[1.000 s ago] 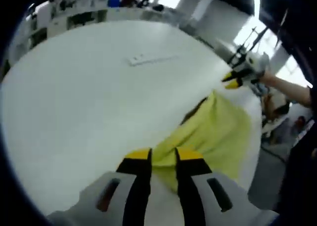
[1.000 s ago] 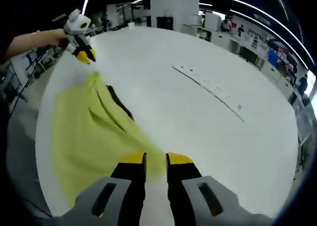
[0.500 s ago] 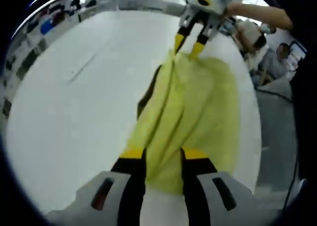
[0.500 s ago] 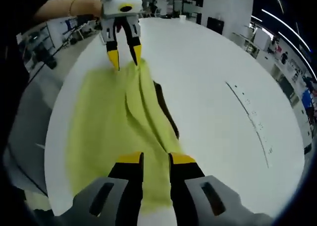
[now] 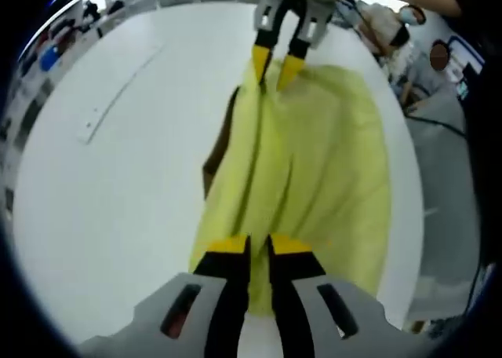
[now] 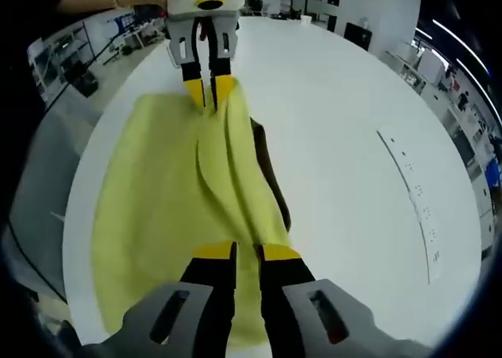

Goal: Fold the garment on the visible template until the final outline fits inside the template.

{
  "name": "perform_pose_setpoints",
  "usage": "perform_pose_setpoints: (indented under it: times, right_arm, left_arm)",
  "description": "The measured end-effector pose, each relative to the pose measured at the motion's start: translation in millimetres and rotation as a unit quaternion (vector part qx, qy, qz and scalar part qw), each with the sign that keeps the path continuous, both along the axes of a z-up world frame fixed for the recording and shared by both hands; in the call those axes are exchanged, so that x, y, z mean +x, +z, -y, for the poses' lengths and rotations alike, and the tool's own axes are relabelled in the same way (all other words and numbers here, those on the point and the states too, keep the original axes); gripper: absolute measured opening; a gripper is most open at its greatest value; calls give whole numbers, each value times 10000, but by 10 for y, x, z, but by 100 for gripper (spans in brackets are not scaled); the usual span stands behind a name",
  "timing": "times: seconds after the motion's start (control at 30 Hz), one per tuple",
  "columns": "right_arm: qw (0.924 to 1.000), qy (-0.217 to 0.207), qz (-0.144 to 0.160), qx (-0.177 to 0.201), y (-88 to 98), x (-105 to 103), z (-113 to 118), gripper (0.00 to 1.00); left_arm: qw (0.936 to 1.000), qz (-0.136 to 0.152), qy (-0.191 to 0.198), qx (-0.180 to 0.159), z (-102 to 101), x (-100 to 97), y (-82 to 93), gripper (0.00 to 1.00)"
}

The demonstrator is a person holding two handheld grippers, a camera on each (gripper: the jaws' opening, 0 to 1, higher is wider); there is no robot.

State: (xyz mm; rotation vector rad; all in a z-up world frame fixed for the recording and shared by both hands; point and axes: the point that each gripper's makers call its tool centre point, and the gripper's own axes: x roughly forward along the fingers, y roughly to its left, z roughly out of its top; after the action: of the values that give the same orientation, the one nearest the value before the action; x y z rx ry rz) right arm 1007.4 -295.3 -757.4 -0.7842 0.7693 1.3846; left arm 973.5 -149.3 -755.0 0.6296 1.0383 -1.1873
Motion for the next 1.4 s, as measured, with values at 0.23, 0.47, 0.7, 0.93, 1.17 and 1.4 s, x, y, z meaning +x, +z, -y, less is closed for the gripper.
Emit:
perform_pose_setpoints:
  times: [0.23, 0.47, 0.7, 0.93, 1.17, 1.4]
  right_arm:
    - [9998, 9, 158, 142, 92, 42, 9, 1]
    - [9985, -301, 179, 414, 225, 171, 43, 1]
    - [9984, -479, 136, 250, 62, 235, 43, 1]
    - [9983, -536, 203, 116, -20, 278, 35, 9]
    - [9977, -659, 97, 105, -60, 347, 73, 15]
    - [9953, -848, -423, 184, -138, 284, 74, 6]
  left_arm:
    - [9994, 37, 289, -175, -29, 62, 80, 0]
    - [9959, 186, 722, -510, -59, 246, 219, 0]
    - [9940, 191, 998, -414, -58, 355, 68, 0]
    - [9950, 298, 948, -123, -95, 407, -45, 0]
    - [9953, 362, 897, -34, -122, 475, -92, 2]
    - [9964, 183, 831, -1, -111, 444, -166, 0]
